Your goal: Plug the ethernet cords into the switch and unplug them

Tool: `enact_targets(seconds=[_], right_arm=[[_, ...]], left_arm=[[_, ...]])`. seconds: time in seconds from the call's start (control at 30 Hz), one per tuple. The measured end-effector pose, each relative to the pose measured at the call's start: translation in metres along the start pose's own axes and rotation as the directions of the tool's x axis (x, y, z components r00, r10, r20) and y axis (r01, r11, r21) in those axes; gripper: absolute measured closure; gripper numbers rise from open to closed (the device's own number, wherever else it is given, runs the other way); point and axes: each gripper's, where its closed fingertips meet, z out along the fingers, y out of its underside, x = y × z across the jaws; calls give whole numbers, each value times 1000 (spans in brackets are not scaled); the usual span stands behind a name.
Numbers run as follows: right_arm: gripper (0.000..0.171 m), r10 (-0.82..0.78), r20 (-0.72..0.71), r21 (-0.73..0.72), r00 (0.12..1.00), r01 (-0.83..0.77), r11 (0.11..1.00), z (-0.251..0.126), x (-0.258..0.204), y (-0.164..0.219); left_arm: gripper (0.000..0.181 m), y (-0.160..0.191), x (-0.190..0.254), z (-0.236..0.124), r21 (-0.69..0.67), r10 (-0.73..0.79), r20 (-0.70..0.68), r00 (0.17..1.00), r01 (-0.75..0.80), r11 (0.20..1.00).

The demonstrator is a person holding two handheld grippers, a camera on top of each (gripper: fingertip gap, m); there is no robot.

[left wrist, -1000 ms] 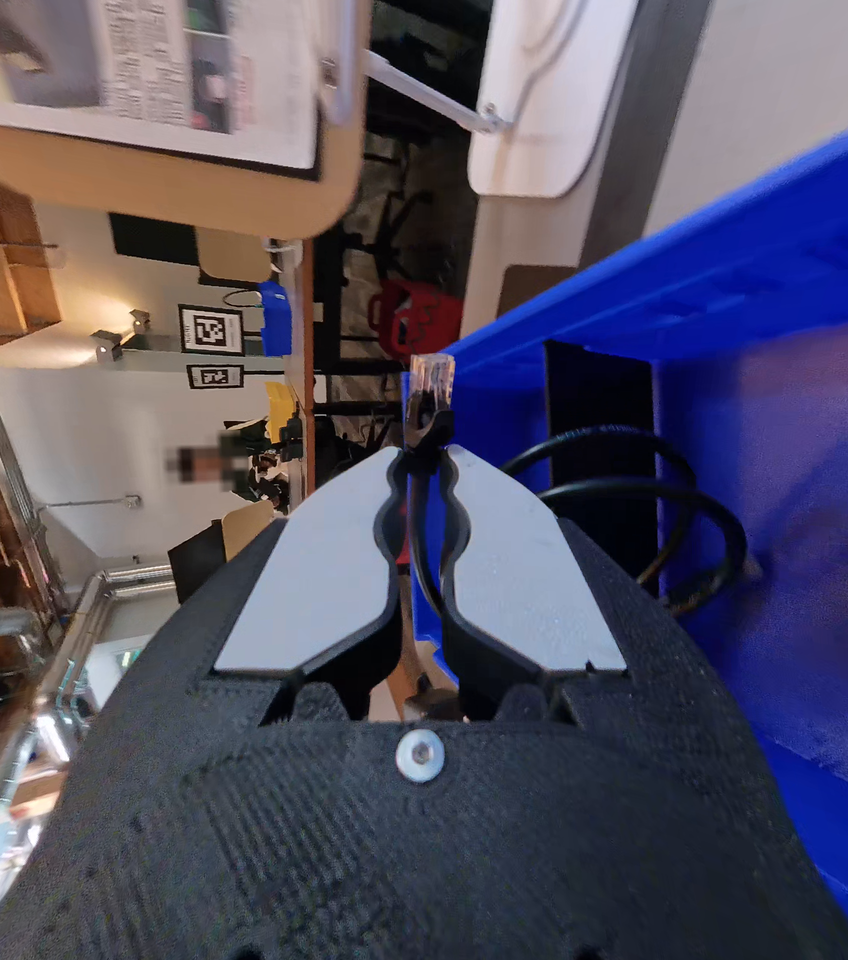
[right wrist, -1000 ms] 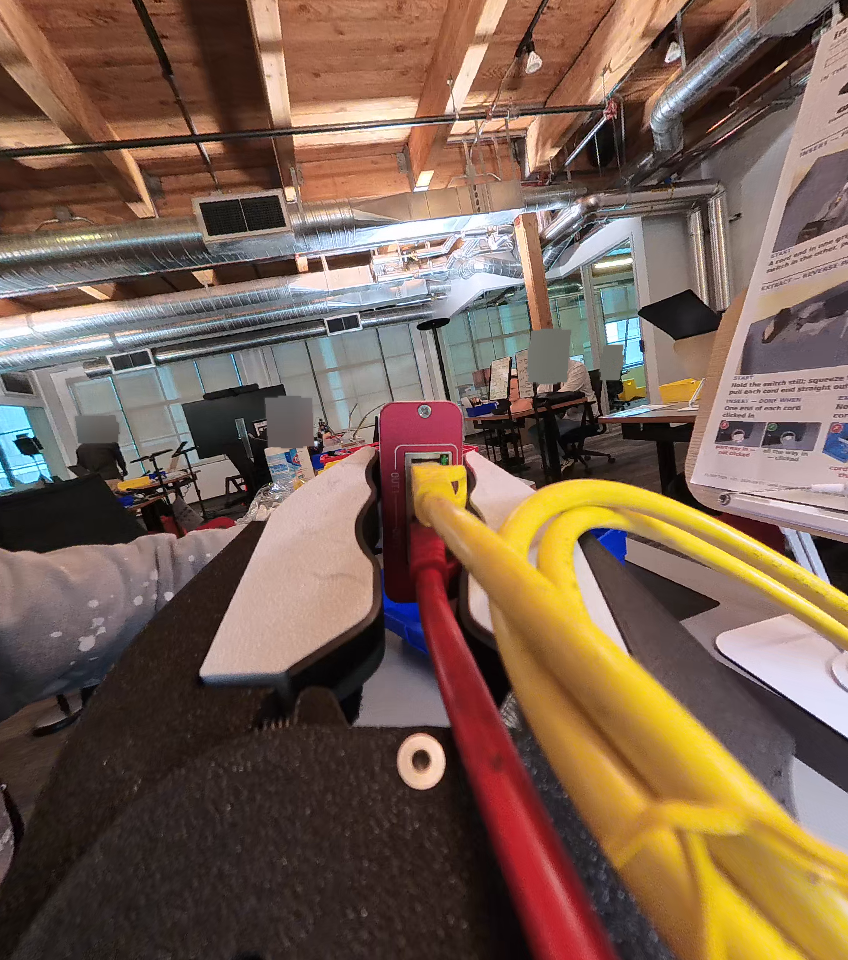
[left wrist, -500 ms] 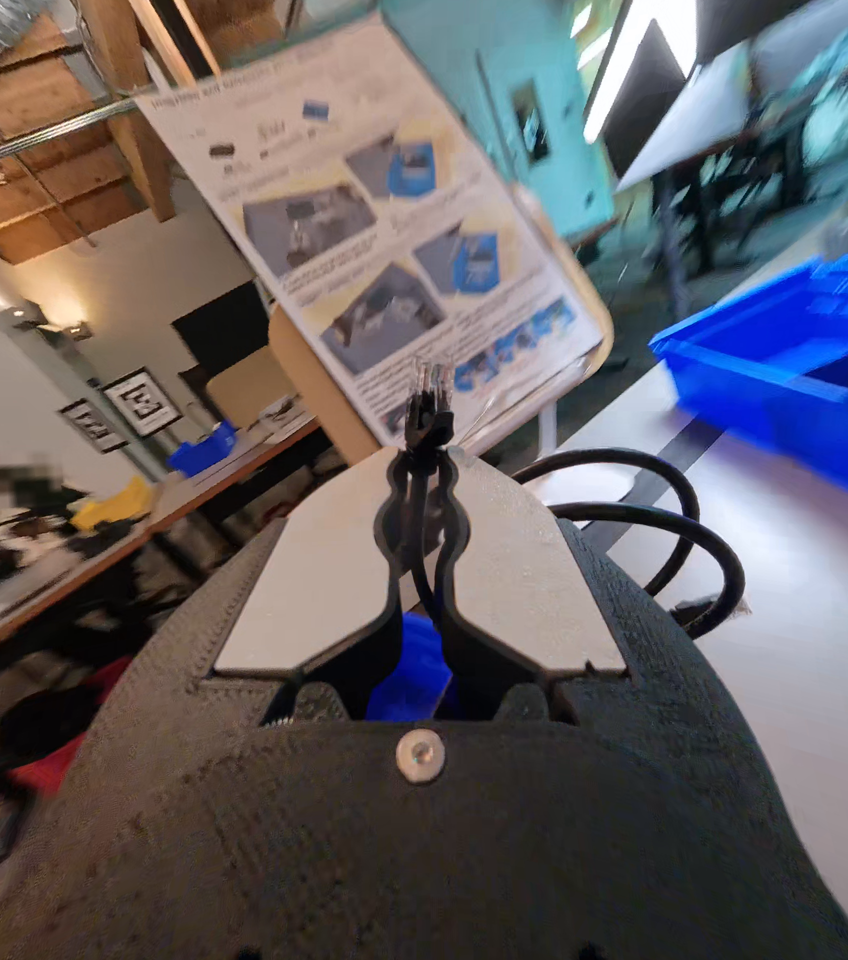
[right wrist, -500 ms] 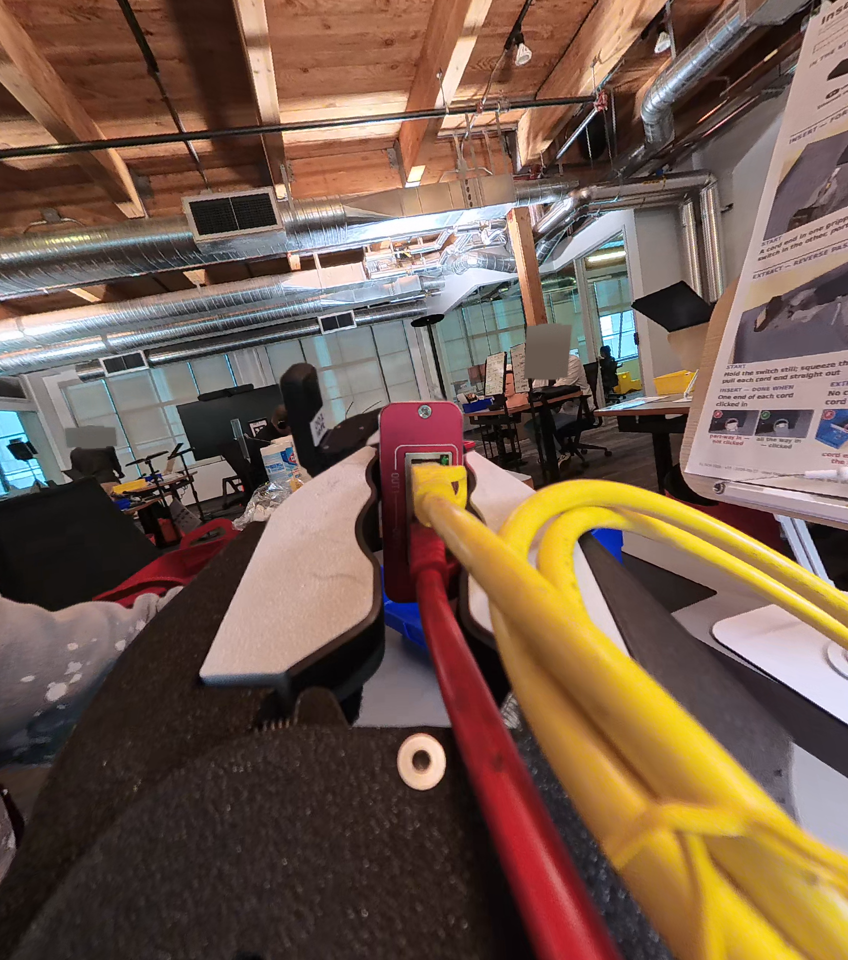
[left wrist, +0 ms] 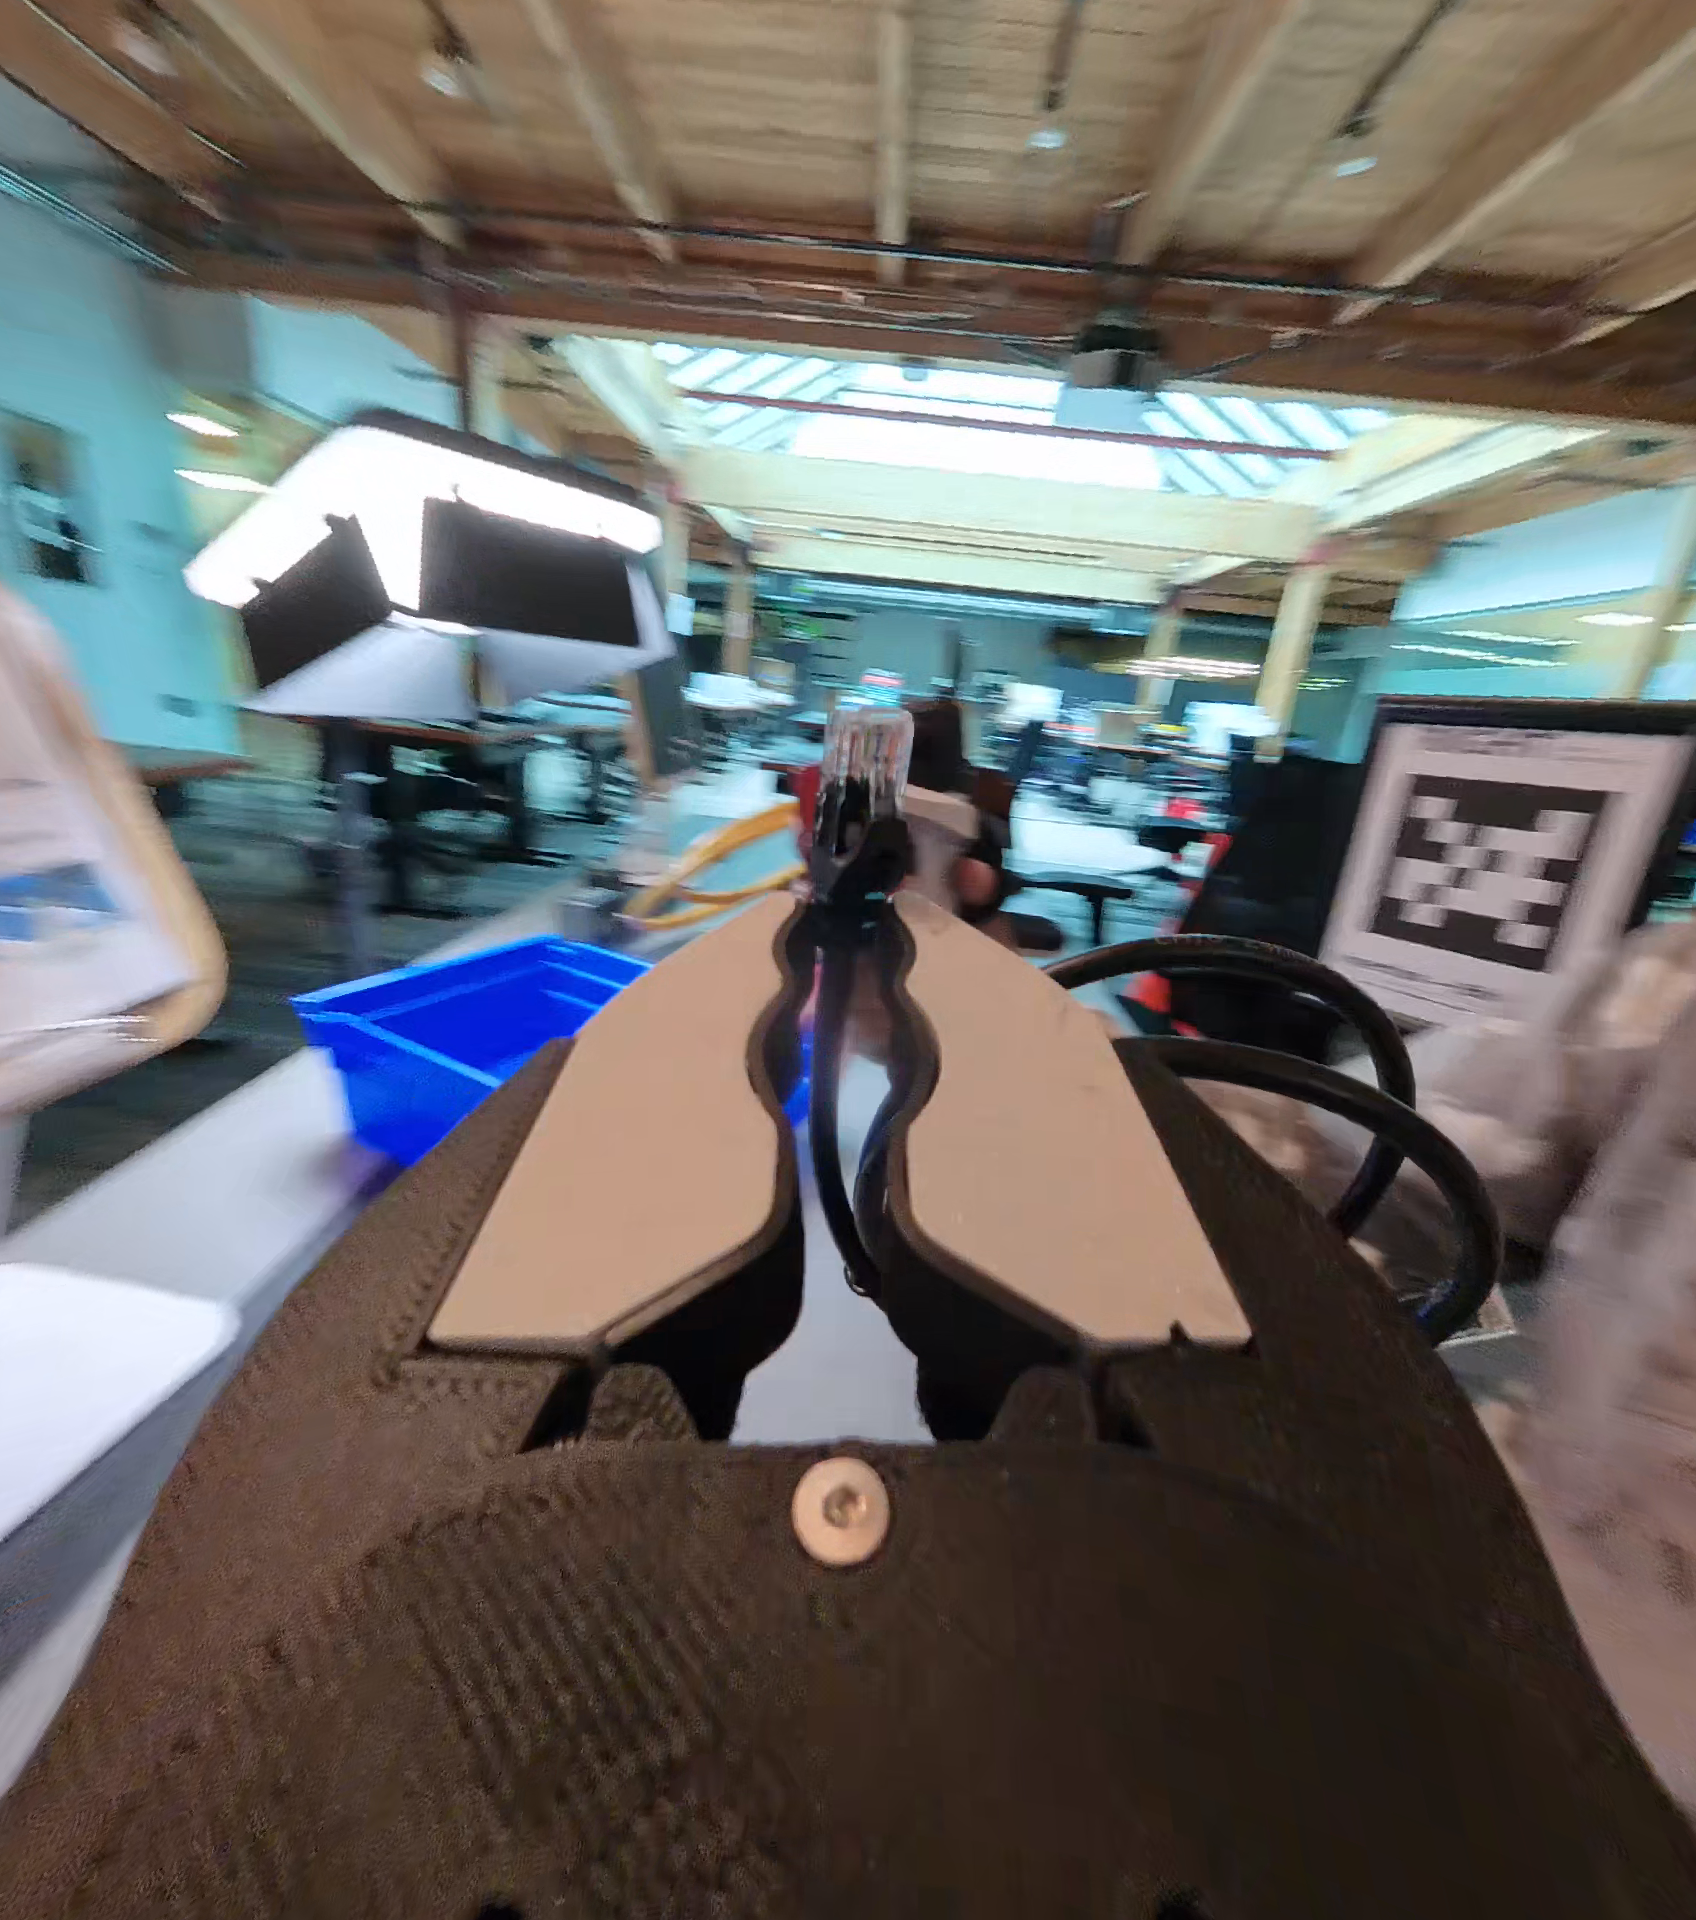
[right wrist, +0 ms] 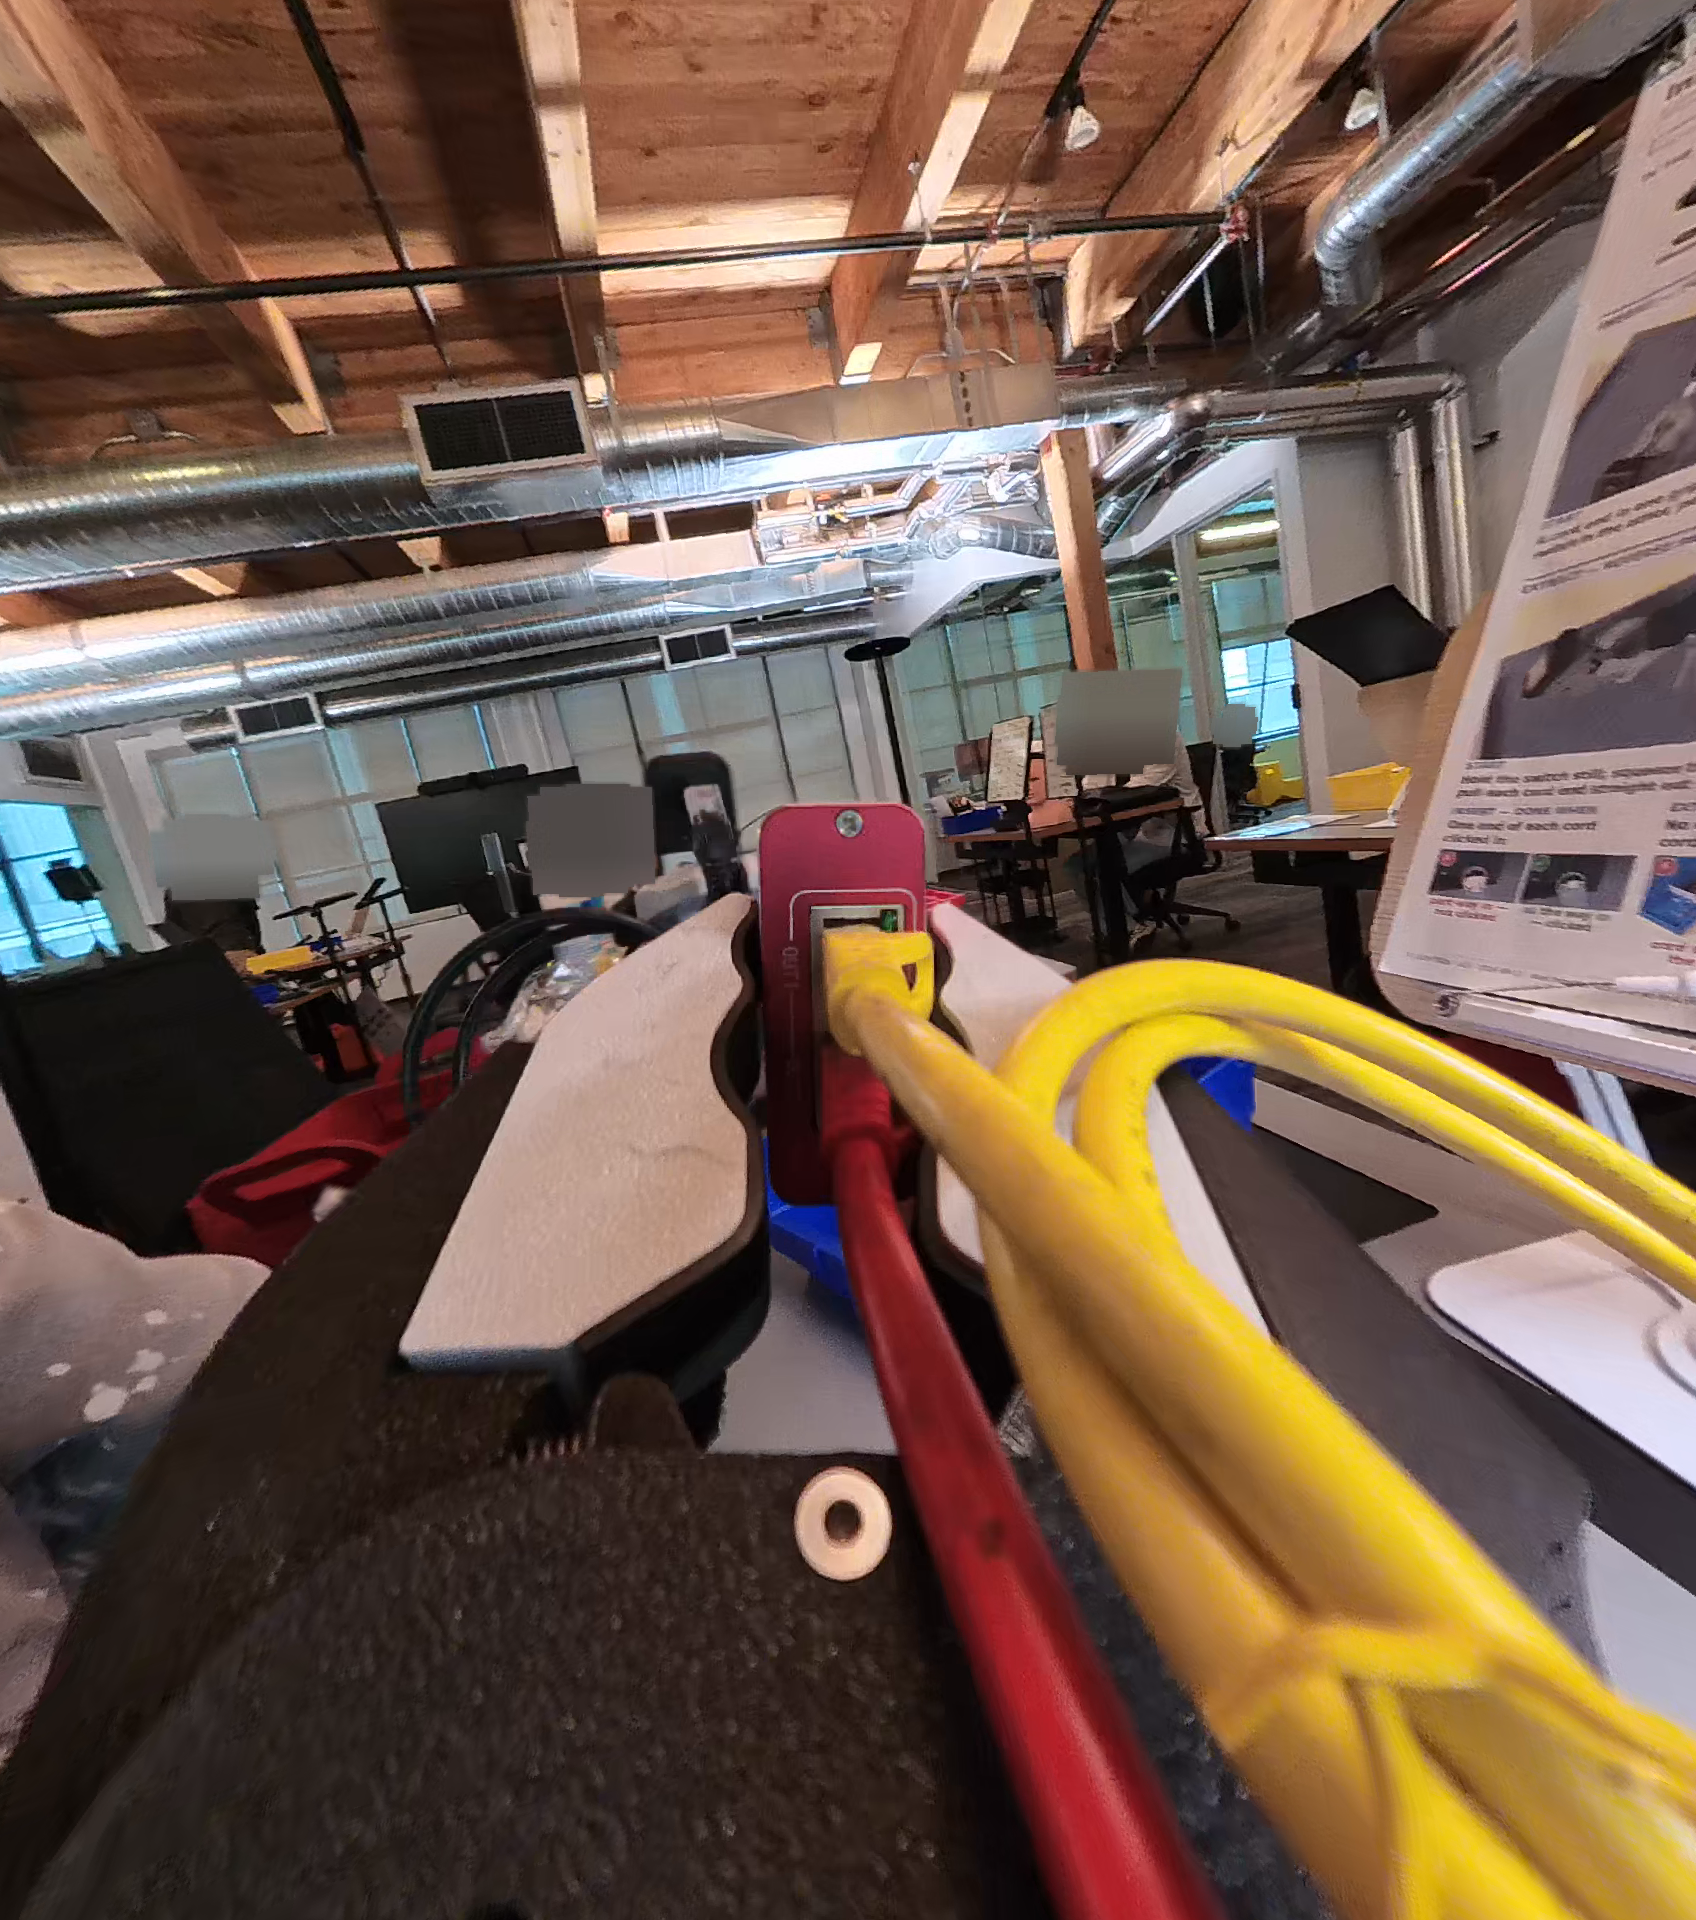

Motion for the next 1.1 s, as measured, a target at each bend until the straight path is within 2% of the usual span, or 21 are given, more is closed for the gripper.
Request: enact_targets(seconds=[0.2, 0.37, 0.47, 0.73, 0.93, 1.1], right_arm=[[145, -87, 190, -118, 978, 111, 987, 4, -40, 14], [145, -129, 331, -197, 935, 202, 959, 2, -72, 27], [144, -127, 398, -216, 908, 228, 949, 1, -87, 32], [144, -118, 470, -271, 875, 270, 924, -10, -98, 39], [145, -124, 484, -295, 866, 295, 909, -19, -101, 37], [145, -94, 507, -340, 857, 299, 892, -29, -101, 42]], left_arm=[[169, 39, 43, 40, -135, -197, -296, 935, 163, 977], [170, 60, 75, 54, -237, -290, -447, 846, 201, 951], [170, 72, 83, 59, -297, -331, -471, 818, 207, 932], [170, 95, 102, 66, -427, -442, -516, 734, 226, 875], [170, 110, 111, 68, -511, -503, -512, 697, 224, 830], [169, 121, 116, 67, -583, -589, -505, 631, 254, 771]])
